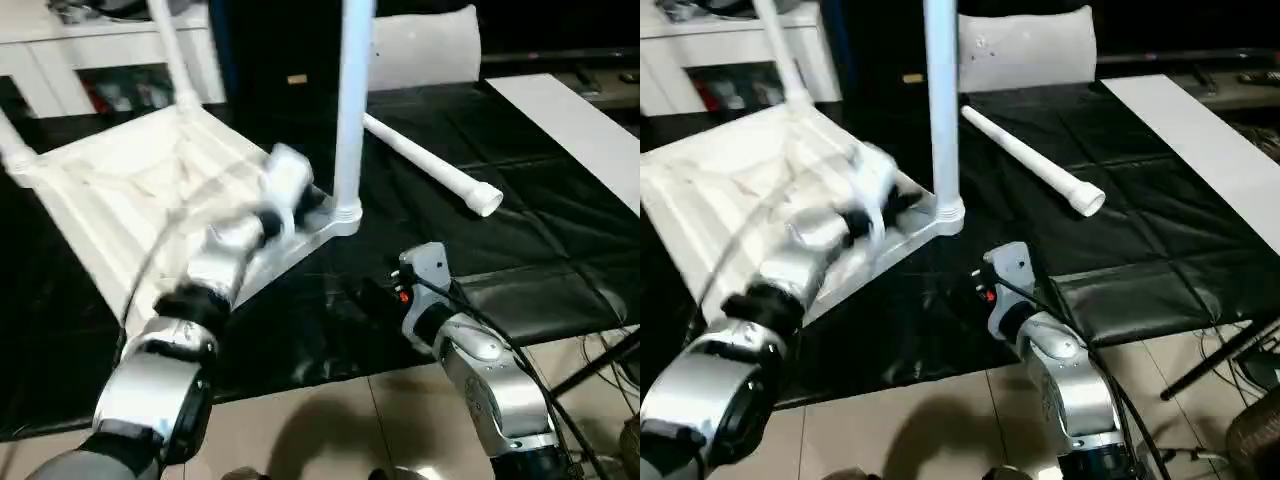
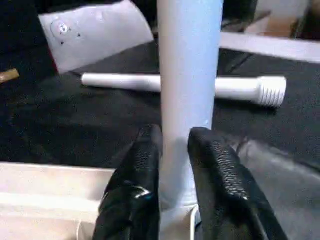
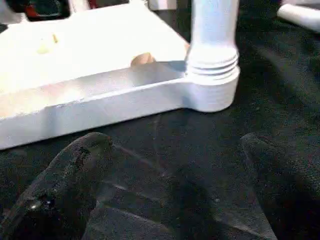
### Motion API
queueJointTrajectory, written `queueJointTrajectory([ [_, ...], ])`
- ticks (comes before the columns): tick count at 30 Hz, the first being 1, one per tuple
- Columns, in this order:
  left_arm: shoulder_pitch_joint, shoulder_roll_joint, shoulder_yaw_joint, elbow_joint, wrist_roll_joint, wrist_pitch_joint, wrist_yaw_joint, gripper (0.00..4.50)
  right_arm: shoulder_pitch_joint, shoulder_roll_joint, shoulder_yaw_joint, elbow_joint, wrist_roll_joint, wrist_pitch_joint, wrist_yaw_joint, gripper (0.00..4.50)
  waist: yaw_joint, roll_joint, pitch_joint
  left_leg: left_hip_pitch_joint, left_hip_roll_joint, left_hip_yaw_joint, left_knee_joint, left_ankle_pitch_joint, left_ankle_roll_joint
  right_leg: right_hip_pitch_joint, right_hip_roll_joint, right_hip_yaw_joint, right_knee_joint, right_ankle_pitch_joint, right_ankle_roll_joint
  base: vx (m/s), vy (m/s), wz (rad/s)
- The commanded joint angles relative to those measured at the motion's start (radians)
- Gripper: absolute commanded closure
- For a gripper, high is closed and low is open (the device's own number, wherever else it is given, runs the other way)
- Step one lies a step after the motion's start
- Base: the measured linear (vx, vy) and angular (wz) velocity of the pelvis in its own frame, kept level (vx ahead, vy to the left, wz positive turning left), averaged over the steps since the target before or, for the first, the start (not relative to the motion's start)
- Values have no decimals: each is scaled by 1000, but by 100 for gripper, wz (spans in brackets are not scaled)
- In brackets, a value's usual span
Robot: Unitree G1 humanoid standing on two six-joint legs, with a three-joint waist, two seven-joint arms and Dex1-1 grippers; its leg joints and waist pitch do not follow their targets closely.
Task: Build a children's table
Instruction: Move to table
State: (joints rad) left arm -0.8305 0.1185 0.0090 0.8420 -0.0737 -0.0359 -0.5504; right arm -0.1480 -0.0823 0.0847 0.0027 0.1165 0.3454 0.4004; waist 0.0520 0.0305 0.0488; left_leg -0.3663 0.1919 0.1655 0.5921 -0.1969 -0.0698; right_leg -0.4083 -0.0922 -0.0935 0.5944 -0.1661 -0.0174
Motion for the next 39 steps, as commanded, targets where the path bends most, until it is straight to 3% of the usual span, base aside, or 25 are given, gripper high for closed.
queueJointTrajectory([
  [1,49,21,46,-83,-29,17,53,318,-3,7,-14,-23,20,0,-5,0,-4,-2,-61,1,27,-4,-69,-200,51,67,-52,47,-78,-251,-183,0,0,0],
  [5,135,81,62,-202,2,67,116,292,5,6,-16,-50,34,2,6,0,-12,3,-68,0,29,-8,-69,-183,43,69,-51,47,-70,-218,-173,0,0,0],
  [6,158,94,69,-236,7,81,129,280,8,4,-13,-56,33,1,8,0,-15,-3,-68,-2,31,-10,-69,-167,45,71,-52,47,-63,-200,-176,0,0,0],
  [7,158,94,69,-236,7,81,129,268,8,4,-13,-56,33,1,8,0,-17,2,-67,1,28,-6,-67,-157,50,63,-46,47,-68,-192,-176,0,0,0],
  [8,217,114,90,-328,17,110,154,268,13,4,-11,-66,38,-2,12,0,-17,-4,-67,2,28,-6,-67,-157,52,63,-45,47,-69,-194,-176,0,0,0],
  [9,232,116,95,-352,17,117,158,255,13,3,-10,-65,32,-4,5,0,-17,2,-66,-1,34,-8,-69,-145,52,64,-48,48,-63,-171,-187,0,0,0],
  [10,280,120,113,-432,17,139,170,255,14,2,-7,-62,11,-9,-17,0,-15,-2,-70,1,38,-10,-69,-138,47,66,-52,48,-56,-160,-194,0,0,0],
  [11,289,118,115,-446,16,142,172,255,14,2,-7,-62,10,-7,-18,0,-17,-2,-65,-1,36,-6,-70,-139,52,62,-49,48,-63,-167,-194,0,0,0],
  [12,388,95,148,-604,1,172,185,223,16,-1,1,-58,3,25,-31,0,-15,-2,-68,1,37,-7,-69,-144,46,64,-51,49,-58,-170,-199,0,0,0],
  [13,423,76,159,-657,-19,201,189,223,18,1,1,-58,1,36,-37,0,-18,-2,-61,-4,37,-5,-73,-154,48,59,-48,49,-65,-186,-198,0,0,0],
  [14,446,67,161,-693,-38,227,198,221,21,2,1,-60,5,41,-37,0,-18,-2,-62,-2,37,-4,-71,-166,45,61,-48,49,-65,-199,-198,0,0,0],
  [15,455,64,163,-705,-41,237,204,203,22,3,2,-61,5,40,-38,0,-14,0,-61,6,35,-1,-71,-199,42,52,-47,51,-73,-238,-188,0,0,0],
  [17,471,59,165,-727,-46,257,217,190,24,4,3,-64,5,39,-40,0,-12,-1,-57,5,33,-1,-75,-238,32,49,-45,51,-79,-288,-164,0,0,0],
  [18,542,56,145,-797,-47,273,232,178,32,2,7,-77,2,42,-45,0,-11,-6,-56,8,33,-2,-76,-261,25,48,-45,50,-81,-319,-146,0,0,0],
  [19,614,51,118,-872,-55,286,243,173,42,-1,8,-95,-2,48,-56,0,-15,-10,-50,-7,34,-7,-83,-269,20,56,-46,48,-80,-357,-124,0,0,0],
  [20,617,51,117,-875,-55,287,243,173,42,-1,8,-96,-2,49,-57,0,-12,-6,-56,-3,38,-9,-82,-261,14,57,-49,49,-77,-351,-121,0,0,0],
  [22,662,41,100,-930,-43,305,252,173,53,-2,3,-110,-4,52,-69,0,-21,-7,-52,0,30,-4,-80,-282,12,45,-41,51,-89,-393,-95,0,0,0],
  [28,715,7,103,-992,-23,327,277,173,76,-5,-16,-142,0,51,-85,0,-20,-14,-51,-2,30,-6,-81,-283,11,43,-41,51,-95,-424,-56,0,0,0],
  [39,717,1,82,-1032,-5,365,333,173,68,-9,-14,-142,-5,53,-109,0,-22,-19,-53,-3,31,-7,-80,-255,8,44,-35,49,-89,-370,-61,0,0,0],
])
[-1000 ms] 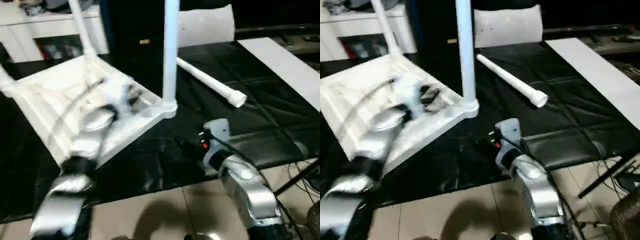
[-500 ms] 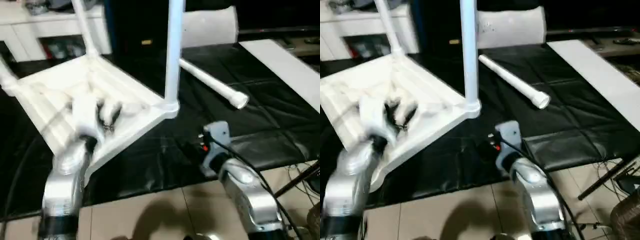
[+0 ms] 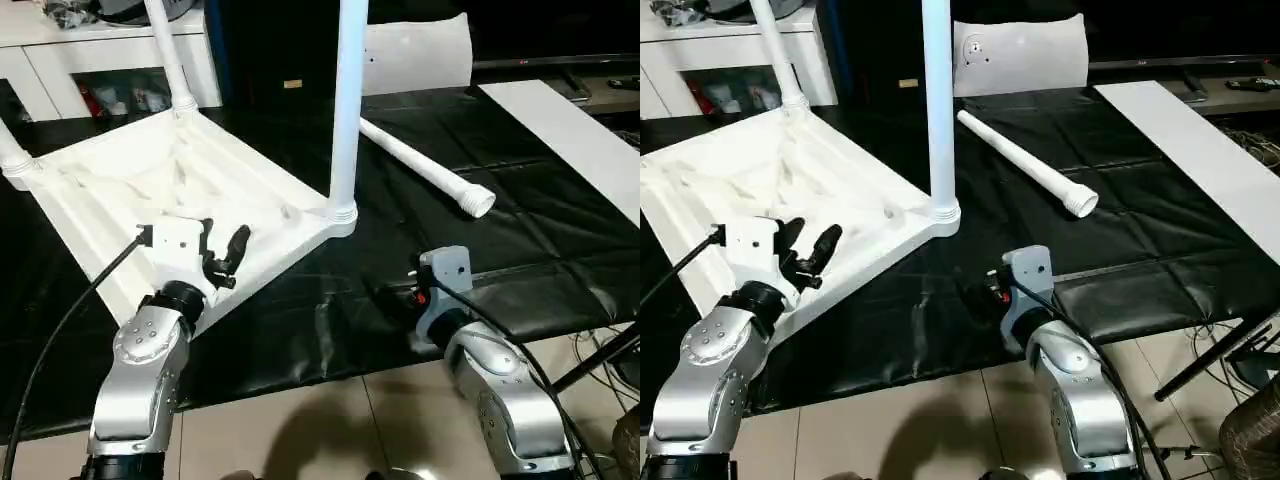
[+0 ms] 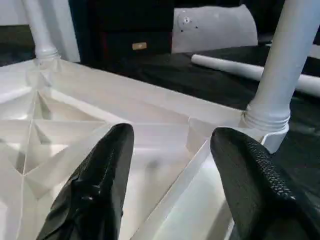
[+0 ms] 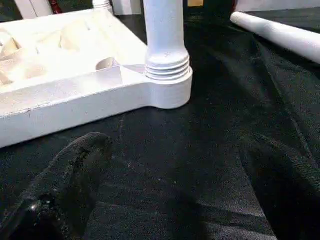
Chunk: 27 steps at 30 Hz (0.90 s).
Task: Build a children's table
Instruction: Move to table
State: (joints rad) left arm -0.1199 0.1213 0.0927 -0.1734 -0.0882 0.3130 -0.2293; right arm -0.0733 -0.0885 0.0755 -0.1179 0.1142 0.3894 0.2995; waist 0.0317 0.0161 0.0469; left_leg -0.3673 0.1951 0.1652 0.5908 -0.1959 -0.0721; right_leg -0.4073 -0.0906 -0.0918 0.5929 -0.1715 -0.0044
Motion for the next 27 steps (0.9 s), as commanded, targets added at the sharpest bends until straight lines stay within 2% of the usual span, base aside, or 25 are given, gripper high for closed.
queueJointTrajectory([
  [1,7,-2,-2,-17,10,17,11,173,-8,-3,-5,-21,-4,12,-11,0,-6,-1,-51,2,34,-13,-81,-265,-7,43,-23,40,-86,-335,-70,0,0,0],
  [2,7,-1,-4,-18,11,17,11,173,-10,-5,-6,-21,-7,17,-16,0,-9,0,-51,3,37,-16,-83,-274,-16,42,-16,35,-86,-316,-69,0,0,0],
  [3,8,0,-8,-18,12,18,12,173,-13,-7,-8,-21,-10,23,-22,0,-9,12,-51,-28,35,-58,-103,-302,14,73,-24,-1,-66,-250,-94,-10,-31,25],
  [4,7,0,-10,-16,12,18,13,173,-16,-9,-11,-20,-10,23,-23,0,-27,14,-48,-48,39,-103,-110,-358,47,85,-28,-26,-53,-180,-122,-10,-31,25],
  [5,5,1,-17,-13,10,16,19,173,-19,-14,-17,-17,-11,17,-27,0,-28,30,-55,-36,47,-124,-111,-377,57,87,-23,-35,-47,-153,-143,3,-60,51],
  [6,4,1,-20,-13,8,17,22,173,-21,-16,-20,-19,-8,18,-27,0,-43,41,-47,-28,65,-166,-124,-434,92,81,-13,-47,-27,-143,-179,40,-80,51],
  [7,4,0,-21,-13,7,18,24,173,-22,-17,-22,-21,-6,20,-26,0,-59,44,-45,-27,61,-200,-131,-441,129,85,-5,-49,-6,-146,-215,40,-80,51],
  [9,3,-3,-24,-13,8,20,26,173,-23,-22,-21,-25,-4,19,-20,0,-65,35,-43,-26,38,-211,-120,-427,152,80,-12,-38,-11,-167,-293,19,-129,50],
  [10,3,-3,-24,-13,9,20,26,173,-23,-22,-21,-26,-4,19,-20,0,-62,27,-38,-46,23,-208,-112,-407,143,89,-26,-31,-22,-218,-331,-1,-144,49],
  [11,4,-5,-25,-15,11,23,26,173,-23,-25,-19,-27,-7,19,-21,0,-63,24,-36,-53,22,-196,-106,-407,120,92,-29,-29,-29,-274,-329,-16,-159,30],
  [12,6,-7,-24,-16,11,26,28,173,-22,-22,-24,-28,-6,19,-29,0,-52,10,-41,-66,-5,-172,-72,-374,70,98,-44,-25,-63,-390,-331,-15,-164,12],
  [13,7,-7,-24,-16,12,27,29,173,-21,-18,-31,-30,-1,24,-36,0,-46,-9,-45,-42,-28,-100,0,-291,55,87,-58,-26,-119,-471,-330,-15,-164,12],
  [14,7,-8,-25,-16,12,27,30,173,-21,-14,-38,-31,4,28,-42,0,-32,-16,-45,-47,-53,-58,58,-206,70,91,-72,-32,-142,-505,-323,-10,-151,-5],
  [15,8,-8,-25,-16,12,27,30,173,-21,-15,-39,-33,6,28,-41,0,-9,-21,-43,-62,-60,-26,109,-113,111,98,-80,-19,-152,-514,-290,-10,-112,-8],
  [17,8,-9,-26,-15,9,29,36,173,-19,-23,-34,-40,6,34,-35,0,-16,1,-49,-47,-10,-28,39,-80,153,98,-47,-46,-134,-408,-186,-7,-94,-7],
  [18,9,-8,-27,-14,7,28,38,173,-17,-25,-33,-44,6,38,-35,0,-33,50,-63,0,145,-139,-54,-7,215,79,10,-78,-45,-245,-77,4,-105,-15],
  [19,9,-8,-28,-13,7,28,39,173,-17,-26,-33,-46,6,40,-35,0,-59,42,-75,55,263,-214,-97,60,335,11,-4,-36,104,-246,-38,4,-105,-15],
  [20,9,-8,-28,-13,7,28,40,173,-16,-27,-32,-46,6,41,-34,0,-55,40,-76,74,250,-208,-85,112,363,-26,-10,-8,131,-246,-66,10,-134,-8],
  [21,12,-12,-28,-14,10,30,48,173,-13,-38,-28,-51,4,47,-28,0,-71,18,-73,74,215,-198,-78,187,453,-35,-25,39,138,-190,-122,-1,-164,3],
  [22,15,-15,-26,-18,9,31,49,173,-11,-39,-28,-55,5,50,-28,0,-56,9,-69,52,150,-162,-44,234,496,-18,-40,70,89,-67,-243,-1,-164,3],
  [23,19,-17,-26,-21,9,32,50,173,-9,-42,-29,-58,5,54,-28,0,-51,-8,-70,12,90,-114,-13,191,478,16,-49,75,43,27,-359,-31,-217,-2],
  [24,21,-18,-26,-23,10,33,52,173,-9,-43,-30,-60,5,56,-28,0,-11,-52,-64,-58,-74,-6,143,-44,341,71,-56,95,-70,2,-487,-54,-239,-2],
  [25,25,-19,-27,-26,10,34,54,173,-8,-44,-32,-63,5,59,-27,0,-1,-68,-63,-70,-86,2,219,-156,192,82,-56,86,-79,-186,-411,-54,-239,-2],
  [26,32,-20,-28,-29,8,35,57,173,-7,-47,-32,-67,4,64,-27,0,0,-71,-52,-79,-87,-2,214,-164,156,86,-54,93,-84,-242,-346,-73,-217,-2],
  [27,39,-20,-28,-32,8,36,61,173,-6,-51,-32,-72,3,69,-26,0,-5,-63,-41,-63,-85,-12,189,-176,127,95,-71,89,-99,-353,-222,-80,-182,-3],
])
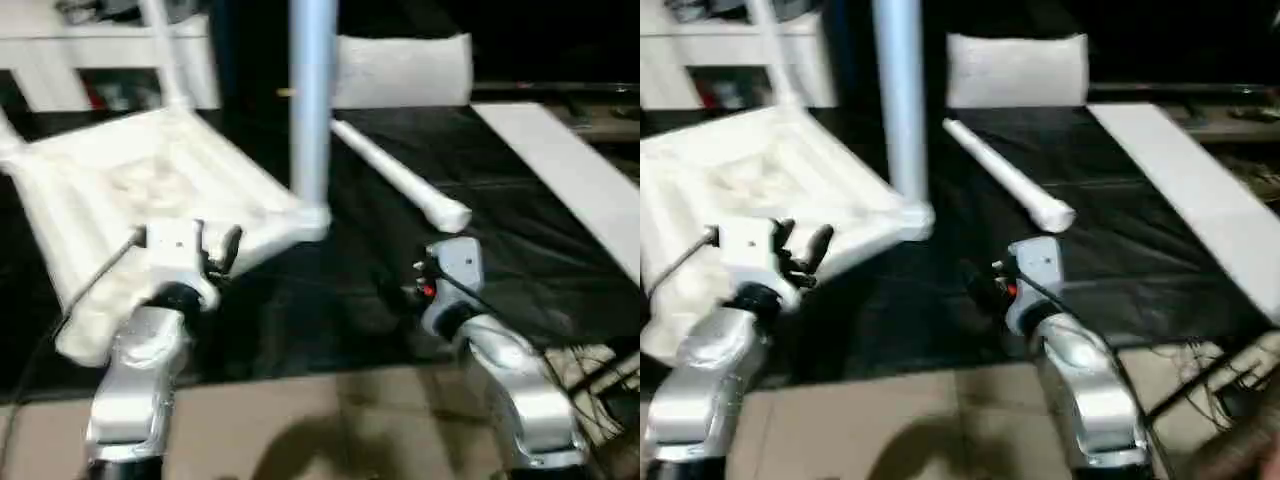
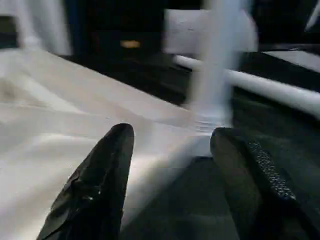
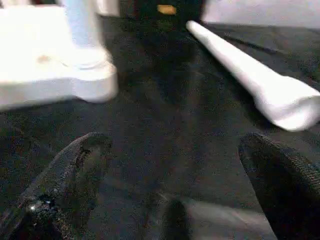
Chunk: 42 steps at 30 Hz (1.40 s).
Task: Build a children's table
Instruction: Move to table
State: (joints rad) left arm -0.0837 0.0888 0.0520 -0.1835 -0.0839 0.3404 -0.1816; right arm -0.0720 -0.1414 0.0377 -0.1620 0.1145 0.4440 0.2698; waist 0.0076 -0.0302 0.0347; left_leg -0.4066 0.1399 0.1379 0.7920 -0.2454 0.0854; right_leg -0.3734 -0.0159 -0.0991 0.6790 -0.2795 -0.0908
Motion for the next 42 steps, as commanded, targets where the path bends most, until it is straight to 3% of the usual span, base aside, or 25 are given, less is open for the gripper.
queueJointTrajectory([
  [1,7,13,13,-23,5,7,16,173,-6,0,6,-32,2,18,3,0,14,-9,-24,-7,-24,5,-72,-105,2,71,-143,93,-216,-321,12,-80,-182,-3],
  [3,15,7,18,-28,-7,19,21,173,-3,-4,8,-42,-4,27,0,0,14,44,-45,41,76,-48,-186,-37,47,76,-116,57,-228,-262,200,-73,-146,6],
  [4,16,1,23,-31,-17,30,23,173,-2,-8,11,-45,-8,31,-2,0,3,62,-64,90,275,-155,-264,-28,145,43,-119,32,-103,-100,226,-67,-143,5],
  [5,18,2,22,-32,-13,30,25,173,1,-12,15,-49,-13,34,-4,0,-11,52,-64,100,311,-166,-269,-3,198,12,-150,62,-41,-30,201,-60,-135,-6],
  [6,20,6,20,-35,-1,27,30,173,7,-22,25,-59,-25,41,-7,0,-15,34,-51,101,277,-146,-259,8,209,-15,-195,126,-9,53,121,-62,-118,10],
  [7,24,7,18,-45,-2,-1,20,173,14,-27,30,-69,-32,43,-14,0,21,-7,-34,46,136,-72,-190,-118,61,-2,-227,194,-117,-12,99,-62,-118,10],
  [10,30,1,24,-62,-10,-3,26,173,22,-25,21,-78,-22,35,-11,0,61,-23,-11,0,-19,-3,-95,-31,-50,25,-139,164,-223,-775,457,-84,-147,-1],
  [14,68,5,15,-86,-21,-2,13,173,25,-3,-5,-88,2,32,-23,0,40,32,-17,121,153,-72,-261,-330,-33,43,-90,32,-213,-483,232,-60,-25,-3],
  [15,70,5,16,-87,-21,0,15,173,24,-1,-6,-89,3,34,-24,0,37,52,8,89,265,-105,-371,-693,-82,84,-90,10,12,-249,99,-85,27,9],
  [17,75,-1,23,-93,-21,12,27,173,23,-8,0,-92,2,39,-28,0,88,37,15,92,190,-2,-403,-943,-109,69,-50,9,103,-170,38,-42,13,4],
  [18,78,0,24,-91,-18,12,28,173,23,-8,0,-90,2,36,-30,0,76,1,15,132,143,26,-326,-856,-143,65,-96,91,2,-534,53,106,-110,-1],
  [19,80,1,25,-89,-17,9,26,173,22,-9,1,-86,-1,32,-32,0,71,-37,30,148,46,37,-67,-419,-103,23,-238,156,-240,-1031,69,106,-110,-1],
  [20,79,2,25,-89,-18,10,26,173,20,-9,0,-85,-3,31,-31,0,97,-16,24,72,37,0,-29,-191,-64,86,-272,218,-256,-1076,34,144,-66,-10],
  [21,78,2,25,-89,-20,11,26,173,19,-8,0,-84,-5,31,-31,0,108,-25,12,6,20,-37,-11,-87,-60,150,-248,224,-224,-1007,33,116,-19,11],
  [23,83,7,18,-97,-18,15,22,173,13,-5,-1,-76,-8,28,-28,0,123,-20,1,12,20,-37,-93,-52,-52,180,-173,187,-197,-623,-77,101,-13,20],
  [26,88,10,15,-102,-14,17,25,173,6,-2,1,-68,-11,27,-26,0,59,39,-29,132,116,-102,-274,44,39,115,-25,46,-85,-159,-37,142,40,20],
  [27,89,9,16,-103,-14,18,29,173,2,-3,3,-64,-13,26,-25,0,18,45,-59,269,208,-195,-283,-38,190,-6,-56,39,24,-164,22,210,9,5],
  [31,88,11,16,-104,-10,20,28,173,-6,-8,9,-54,-11,21,-28,0,-20,6,-45,178,109,-83,-274,143,352,-74,-76,57,26,100,120,155,-14,4],
  [33,87,14,17,-104,-6,20,25,173,-17,-13,13,-45,-14,18,-28,0,10,-81,-37,61,-50,9,-167,-152,166,76,-135,174,-161,-178,112,128,-96,-5],
  [34,87,15,17,-104,-5,19,25,173,-19,-14,14,-43,-15,18,-27,0,28,-61,-45,25,-24,-38,-53,-120,45,137,-252,241,-200,-506,-29,124,-89,-8],
  [36,85,22,13,-104,-4,19,26,173,-29,-24,18,-35,-24,25,-20,0,33,-61,-42,-20,-17,-57,-39,-28,-52,160,-213,217,-171,-375,-134,126,-42,-4],
  [37,86,24,11,-108,-4,21,27,173,-32,-26,19,-33,-29,25,-19,0,26,-43,-23,-33,5,-51,-49,66,-30,139,-269,61,-199,-327,-59,135,-45,-1],
  [39,88,30,2,-116,4,23,24,173,-43,-30,15,-27,-32,21,-17,0,20,10,-19,-28,39,-44,-118,73,10,164,-263,-28,-250,-478,-77,163,74,35],
  [41,88,34,-3,-118,10,24,21,173,-49,-35,14,-24,-30,20,-14,0,-30,58,16,-35,38,-96,-262,-284,8,203,-110,-126,-173,-513,22,197,117,42],
  [42,88,34,-5,-118,13,25,21,173,-54,-42,17,-23,-32,17,-12,0,-52,68,-19,85,42,-197,-297,-394,113,134,-16,-87,-69,-345,32,254,56,62],
])
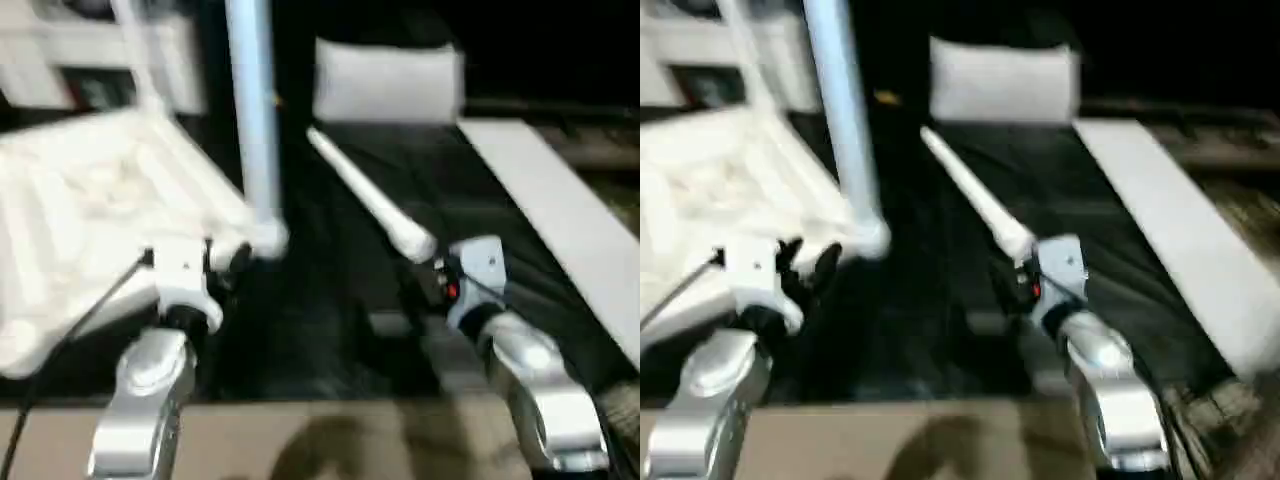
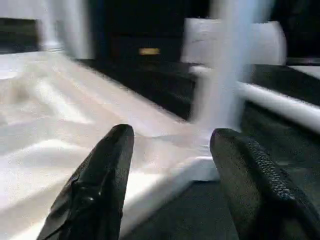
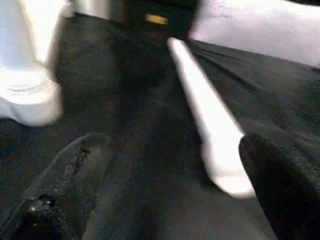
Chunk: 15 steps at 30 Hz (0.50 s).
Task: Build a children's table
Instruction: Move to table
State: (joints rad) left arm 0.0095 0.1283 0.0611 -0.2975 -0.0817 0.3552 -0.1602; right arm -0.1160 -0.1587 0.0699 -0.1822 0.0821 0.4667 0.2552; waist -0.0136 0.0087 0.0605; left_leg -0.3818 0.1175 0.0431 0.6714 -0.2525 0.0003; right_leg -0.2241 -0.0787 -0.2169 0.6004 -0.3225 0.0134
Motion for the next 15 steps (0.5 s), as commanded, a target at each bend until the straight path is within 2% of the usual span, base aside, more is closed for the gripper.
queueJointTrajectory([
  [1,-5,-6,-15,-4,12,10,0,173,-16,-28,-20,-3,2,-1,2,0,-23,42,-71,186,170,-122,-155,-496,149,-117,14,115,80,-125,-81,254,56,62],
  [2,-5,-5,-17,-4,15,12,2,173,-29,-42,-18,-3,5,5,13,0,-45,32,-66,175,169,-135,-161,-430,165,-134,20,128,100,-64,-48,242,34,40],
  [3,-4,-4,-20,-4,18,11,6,173,-43,-56,-20,-3,8,12,24,0,-37,28,-54,157,134,-124,-148,-248,224,-167,28,136,128,-31,0,174,50,-2],
  [4,-4,-4,-21,-4,19,11,7,173,-48,-60,-21,-3,8,14,28,0,-37,9,-52,146,131,-105,-158,-146,281,-185,21,148,138,19,30,174,50,-2],
  [5,-4,0,-24,-5,20,11,7,173,-59,-67,-25,-1,7,19,32,0,-33,3,-52,142,125,-87,-161,-100,300,-195,19,152,138,55,39,160,12,1],
  [6,-4,6,-29,-7,23,13,6,173,-77,-77,-33,4,3,28,36,0,-36,-20,-54,123,110,-53,-157,-11,327,-199,-4,179,98,161,27,138,-41,-2],
  [7,-3,15,-36,-9,23,17,-2,173,-92,-84,-37,9,0,40,39,0,-18,-53,-55,90,50,-1,-122,62,296,-176,-48,226,-6,269,0,138,-41,-2],
  [8,1,26,-41,-16,13,20,-22,173,-121,-100,-43,23,-6,68,43,0,-14,-97,-79,55,7,18,-75,36,258,-121,-78,280,-34,298,29,111,-98,-2],
  [9,3,28,-42,-19,9,20,-28,173,-132,-106,-44,29,-8,78,43,0,20,-102,-79,11,-18,20,-6,0,153,-57,-165,347,-71,162,12,117,-97,-14],
  [10,4,28,-37,-24,-3,19,-38,173,-150,-110,-51,41,-6,95,41,0,22,-86,-87,-3,3,3,-31,151,68,-39,-154,315,-19,432,-47,117,-97,-14],
  [11,4,27,-34,-27,-12,19,-43,156,-160,-112,-55,49,-4,104,38,0,22,-84,-84,-7,3,6,-42,213,42,-44,-129,300,-8,601,-77,110,-44,-17],
  [12,2,29,-27,-36,-28,49,-57,145,-195,-125,-58,80,3,139,43,0,14,-73,-81,-13,12,9,-66,284,10,-45,-80,274,12,805,-137,0,0,0],
  [13,2,29,-26,-37,-28,49,-57,139,-196,-126,-58,81,3,140,43,0,9,-53,-84,5,36,3,-78,350,-2,-56,-50,253,18,794,-211,0,0,0],
  [14,-3,48,-36,-43,-28,78,-80,139,-235,-138,-60,131,3,157,43,0,7,-33,-83,25,55,-4,-80,387,-9,-72,-43,243,17,720,-246,0,0,0],
  [15,-7,65,-46,-48,-25,98,-96,139,-263,-142,-64,170,2,168,37,0,-12,-29,-74,47,73,-11,-88,375,-17,-94,-40,228,-2,496,-290,0,0,0],
])
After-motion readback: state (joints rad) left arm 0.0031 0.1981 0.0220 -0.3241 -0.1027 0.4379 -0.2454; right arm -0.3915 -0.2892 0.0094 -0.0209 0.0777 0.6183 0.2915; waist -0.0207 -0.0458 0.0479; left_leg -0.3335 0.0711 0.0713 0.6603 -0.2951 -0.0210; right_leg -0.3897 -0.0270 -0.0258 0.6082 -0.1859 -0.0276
